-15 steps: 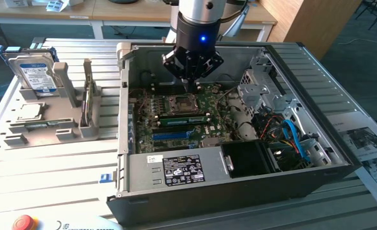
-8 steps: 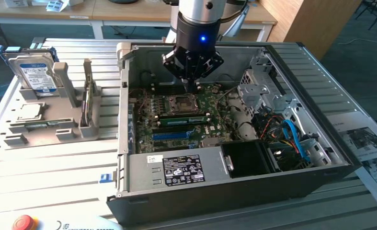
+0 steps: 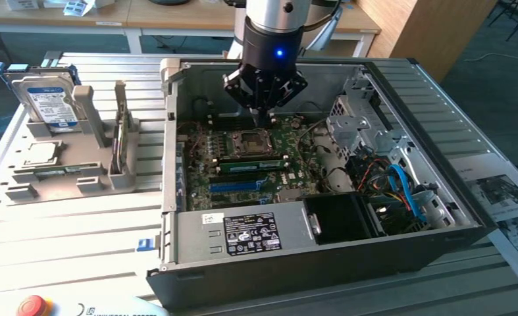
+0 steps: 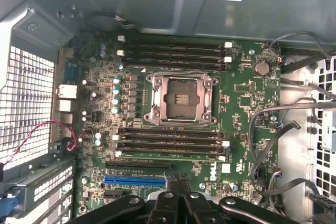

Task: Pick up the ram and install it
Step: 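Press down the ram until it locks into place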

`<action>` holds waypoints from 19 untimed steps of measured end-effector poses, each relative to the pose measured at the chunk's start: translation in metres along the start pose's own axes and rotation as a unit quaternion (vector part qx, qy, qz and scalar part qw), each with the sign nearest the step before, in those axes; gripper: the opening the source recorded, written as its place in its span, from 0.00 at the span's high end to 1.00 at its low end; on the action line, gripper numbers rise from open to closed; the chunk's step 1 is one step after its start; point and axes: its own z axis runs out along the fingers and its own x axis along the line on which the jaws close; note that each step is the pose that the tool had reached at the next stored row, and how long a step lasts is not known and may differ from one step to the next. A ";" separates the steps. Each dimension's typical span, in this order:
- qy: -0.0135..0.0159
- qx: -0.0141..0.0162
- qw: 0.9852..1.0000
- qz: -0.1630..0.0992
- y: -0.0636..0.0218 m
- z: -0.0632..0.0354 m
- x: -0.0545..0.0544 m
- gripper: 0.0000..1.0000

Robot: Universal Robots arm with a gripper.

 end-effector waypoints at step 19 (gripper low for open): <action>0.000 0.000 1.000 0.000 -0.0004 0.0002 -0.013 0.89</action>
